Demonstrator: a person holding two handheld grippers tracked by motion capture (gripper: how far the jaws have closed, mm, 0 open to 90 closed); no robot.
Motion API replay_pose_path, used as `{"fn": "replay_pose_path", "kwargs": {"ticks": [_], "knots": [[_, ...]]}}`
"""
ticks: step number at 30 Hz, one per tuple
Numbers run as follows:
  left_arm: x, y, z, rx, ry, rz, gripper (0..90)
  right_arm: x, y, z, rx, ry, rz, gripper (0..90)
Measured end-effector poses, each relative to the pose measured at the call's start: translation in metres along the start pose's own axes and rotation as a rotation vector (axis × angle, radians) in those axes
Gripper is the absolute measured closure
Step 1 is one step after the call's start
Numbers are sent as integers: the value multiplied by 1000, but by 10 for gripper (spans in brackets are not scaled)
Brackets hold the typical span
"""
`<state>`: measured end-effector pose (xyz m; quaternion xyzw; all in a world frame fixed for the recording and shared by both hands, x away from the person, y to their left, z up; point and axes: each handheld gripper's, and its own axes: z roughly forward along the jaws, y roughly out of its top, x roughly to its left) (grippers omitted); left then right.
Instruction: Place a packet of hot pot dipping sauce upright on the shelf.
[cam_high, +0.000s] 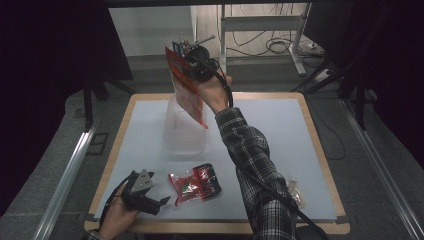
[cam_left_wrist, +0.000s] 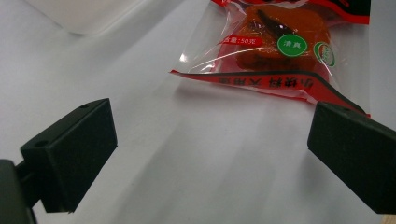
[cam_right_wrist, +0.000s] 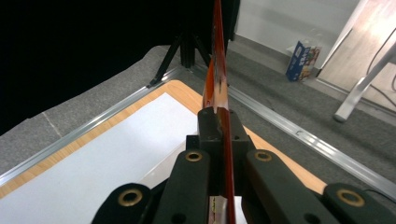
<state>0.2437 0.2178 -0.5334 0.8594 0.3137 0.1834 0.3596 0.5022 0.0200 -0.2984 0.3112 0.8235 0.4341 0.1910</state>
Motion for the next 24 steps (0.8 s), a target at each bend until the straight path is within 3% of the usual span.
{"fn": "replay_pose_path", "kwargs": {"ticks": [7,12,14,21,24], "knots": [[0,0,0,-1,-1,1,12,4,-13,24,33,2,2,884],[0,0,0,5,-1,4,12,0,-28,38,53,-4,6,883],[0,0,1,8,-1,7,11,-7,-38,42,50,1,35,882],[-2,1,2,18,2,22,12,-18,-55,48,86,-41,44,877],[-2,2,3,18,1,23,11,-20,-62,55,141,-82,17,852]]}}
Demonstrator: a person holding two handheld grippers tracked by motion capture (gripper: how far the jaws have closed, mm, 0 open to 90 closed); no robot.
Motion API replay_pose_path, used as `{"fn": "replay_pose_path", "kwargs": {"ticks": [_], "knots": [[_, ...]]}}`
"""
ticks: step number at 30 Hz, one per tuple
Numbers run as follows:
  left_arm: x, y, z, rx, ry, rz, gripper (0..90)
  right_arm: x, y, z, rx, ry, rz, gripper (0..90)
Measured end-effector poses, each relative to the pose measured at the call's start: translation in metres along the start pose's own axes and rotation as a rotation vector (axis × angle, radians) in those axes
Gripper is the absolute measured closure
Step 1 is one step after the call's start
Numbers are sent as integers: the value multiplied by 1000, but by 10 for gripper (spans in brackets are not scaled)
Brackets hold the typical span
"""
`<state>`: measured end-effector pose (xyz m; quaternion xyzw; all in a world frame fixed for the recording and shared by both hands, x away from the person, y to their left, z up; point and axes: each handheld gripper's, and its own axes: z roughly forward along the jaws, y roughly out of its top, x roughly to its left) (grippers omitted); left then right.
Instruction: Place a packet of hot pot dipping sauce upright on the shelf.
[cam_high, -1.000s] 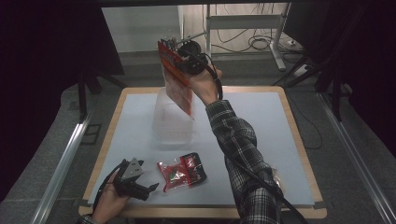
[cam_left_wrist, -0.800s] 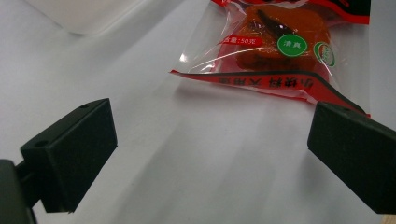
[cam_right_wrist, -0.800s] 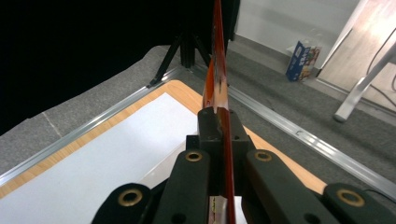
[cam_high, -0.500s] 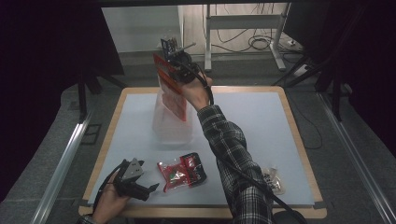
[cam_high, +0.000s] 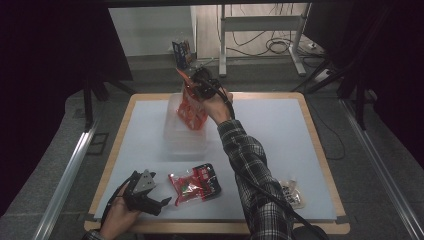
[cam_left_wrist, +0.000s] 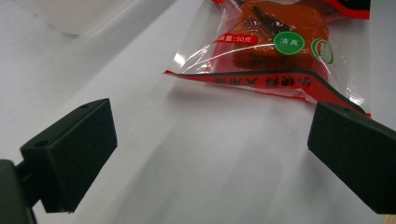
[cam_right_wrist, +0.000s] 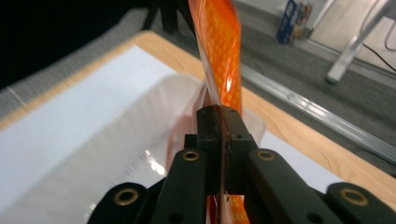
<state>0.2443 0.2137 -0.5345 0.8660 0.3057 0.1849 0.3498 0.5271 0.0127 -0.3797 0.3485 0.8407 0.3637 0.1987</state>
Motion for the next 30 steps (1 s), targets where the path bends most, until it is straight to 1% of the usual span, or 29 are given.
{"fn": "replay_pose_path", "kwargs": {"ticks": [2,3,4,5,6,7,8,9,10,12,14,17,18,19,20,21,23,25,26,28,30], "knots": [[0,0,0,-1,0,-3,11,0,0,0,6,-12,-13,840],[0,0,0,-2,1,-5,12,-1,1,-1,4,-10,-17,820],[1,0,0,-2,2,-6,12,-1,1,-1,4,-10,-17,820],[1,-1,0,-1,3,-6,12,-3,3,-5,-4,-9,-22,780],[1,-1,0,-1,3,-6,12,-3,3,-5,-4,-9,-22,780],[1,-1,0,0,3,-5,12,-5,4,-7,-10,3,-25,640],[1,-1,0,0,3,-5,12,-5,4,-7,-10,3,-25,640],[0,-1,0,1,4,-4,12,-5,4,-7,-13,-1,-37,565],[1,-1,-1,2,5,-3,11,-5,4,-8,-18,-15,-58,475],[1,-1,-1,2,6,-5,12,-8,2,-9,-16,-20,-75,364],[1,0,-1,10,-5,-27,13,-9,-1,-9,-12,-15,-84,302],[2,1,-2,12,-19,-57,25,-11,-6,-13,-17,10,-99,196],[2,1,-2,12,-19,-57,26,-12,-7,-14,-13,13,-105,174],[3,1,-3,12,-30,-72,29,-13,-9,-16,-14,22,-115,151],[3,1,-3,12,-30,-72,31,-13,-9,-16,-14,22,-115,151],[3,1,-3,9,-36,-80,33,-15,-12,-19,-20,40,-111,95],[3,2,-4,6,-47,-96,34,-18,-15,-23,-25,59,-95,70],[3,2,-4,3,-53,-104,37,-20,-18,-27,-29,56,-83,42],[3,2,-4,3,-53,-104,38,-20,-18,-27,-29,56,-83,42],[2,2,-5,1,-55,-105,40,-23,-24,-32,-35,77,-79,11],[2,2,-5,2,-55,-103,42,-23,-26,-34,-34,80,-82,2]]}}
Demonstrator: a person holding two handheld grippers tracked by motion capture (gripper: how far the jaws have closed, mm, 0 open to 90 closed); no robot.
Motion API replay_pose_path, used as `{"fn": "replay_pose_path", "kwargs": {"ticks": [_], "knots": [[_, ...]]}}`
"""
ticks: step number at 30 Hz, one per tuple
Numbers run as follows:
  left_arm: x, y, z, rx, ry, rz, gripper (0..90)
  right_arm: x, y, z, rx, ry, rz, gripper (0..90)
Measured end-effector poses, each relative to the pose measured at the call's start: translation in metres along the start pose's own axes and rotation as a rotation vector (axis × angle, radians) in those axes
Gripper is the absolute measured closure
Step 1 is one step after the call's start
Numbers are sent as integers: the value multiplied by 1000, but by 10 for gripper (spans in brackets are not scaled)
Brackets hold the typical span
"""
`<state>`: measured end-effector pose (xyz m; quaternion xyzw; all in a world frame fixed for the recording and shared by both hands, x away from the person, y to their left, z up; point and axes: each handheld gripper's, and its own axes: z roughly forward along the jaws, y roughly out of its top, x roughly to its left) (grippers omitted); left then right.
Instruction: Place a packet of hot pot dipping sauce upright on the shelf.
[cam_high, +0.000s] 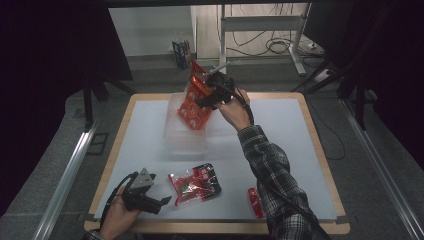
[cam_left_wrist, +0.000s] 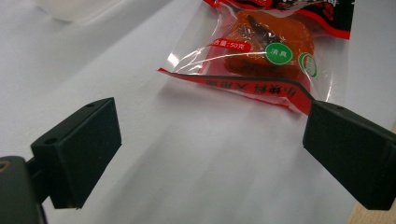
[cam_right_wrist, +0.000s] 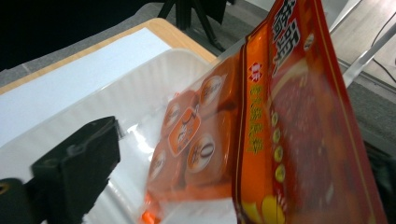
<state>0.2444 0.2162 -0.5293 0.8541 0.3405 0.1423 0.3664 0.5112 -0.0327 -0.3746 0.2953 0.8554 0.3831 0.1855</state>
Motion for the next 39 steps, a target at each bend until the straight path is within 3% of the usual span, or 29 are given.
{"fn": "replay_pose_path", "kwargs": {"ticks": [3,10,19,26,33,39], "knots": [[-1,1,0,-4,-2,-3,43,4,-8,-7,13,7,-29,0],[-2,1,-1,-6,-9,-2,47,8,-20,-18,10,14,-44,0],[-4,2,-2,-18,-12,6,56,13,-41,-33,6,19,-40,0],[-4,3,-7,-60,-15,11,116,18,-60,-45,-19,59,-39,0],[-5,3,-9,-74,-22,14,188,34,-82,-57,-42,123,-23,0],[-5,3,-9,-87,-26,1,198,46,-98,-61,-47,152,-31,0]]}}
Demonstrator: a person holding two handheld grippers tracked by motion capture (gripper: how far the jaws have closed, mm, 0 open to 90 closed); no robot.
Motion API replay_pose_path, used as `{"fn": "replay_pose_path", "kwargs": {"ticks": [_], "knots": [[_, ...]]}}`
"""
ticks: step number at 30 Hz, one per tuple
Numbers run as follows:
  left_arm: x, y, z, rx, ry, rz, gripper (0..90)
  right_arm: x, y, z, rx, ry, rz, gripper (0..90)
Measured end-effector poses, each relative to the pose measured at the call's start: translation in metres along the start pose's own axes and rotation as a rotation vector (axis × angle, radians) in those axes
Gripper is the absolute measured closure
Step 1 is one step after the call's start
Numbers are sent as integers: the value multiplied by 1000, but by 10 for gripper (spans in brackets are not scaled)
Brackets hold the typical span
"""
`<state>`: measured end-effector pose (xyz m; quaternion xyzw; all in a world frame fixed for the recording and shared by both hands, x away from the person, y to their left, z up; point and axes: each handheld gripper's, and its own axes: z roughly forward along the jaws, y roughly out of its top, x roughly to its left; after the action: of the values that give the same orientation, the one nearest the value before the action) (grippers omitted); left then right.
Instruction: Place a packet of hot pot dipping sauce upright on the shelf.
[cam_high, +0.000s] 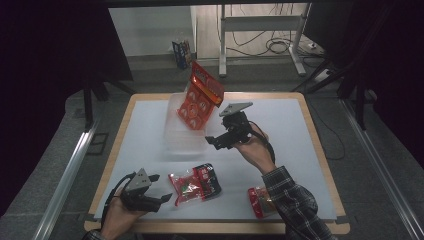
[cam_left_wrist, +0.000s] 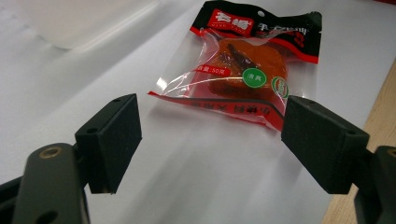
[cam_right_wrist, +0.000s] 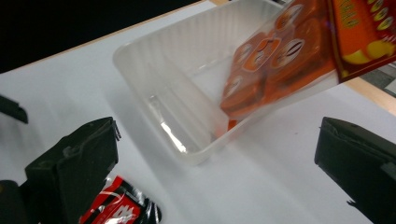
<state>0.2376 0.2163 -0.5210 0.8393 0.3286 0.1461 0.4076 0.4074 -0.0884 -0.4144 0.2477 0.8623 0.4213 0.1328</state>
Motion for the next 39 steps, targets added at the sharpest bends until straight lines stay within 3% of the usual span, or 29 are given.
{"fn": "replay_pose_path", "kwargs": {"ticks": [5,17,22,25,32,33,38,39], "knots": [[0,0,2,23,0,7,172,6,-9,-2,-4,10,1,0],[-1,0,8,43,43,-5,102,13,-33,-7,15,17,10,0],[-2,0,5,27,14,13,97,17,-42,-15,15,18,13,0],[-3,1,5,27,21,17,106,18,-47,-16,17,23,13,0],[-3,6,0,-3,-1,-22,234,25,-66,-20,55,35,11,0],[-4,8,1,-6,-7,-22,302,28,-73,-21,67,39,11,0],[-8,13,5,-14,-23,-8,455,35,-84,-22,83,47,15,0],[-9,15,8,-18,-32,-2,535,39,-89,-23,85,51,17,0]]}}
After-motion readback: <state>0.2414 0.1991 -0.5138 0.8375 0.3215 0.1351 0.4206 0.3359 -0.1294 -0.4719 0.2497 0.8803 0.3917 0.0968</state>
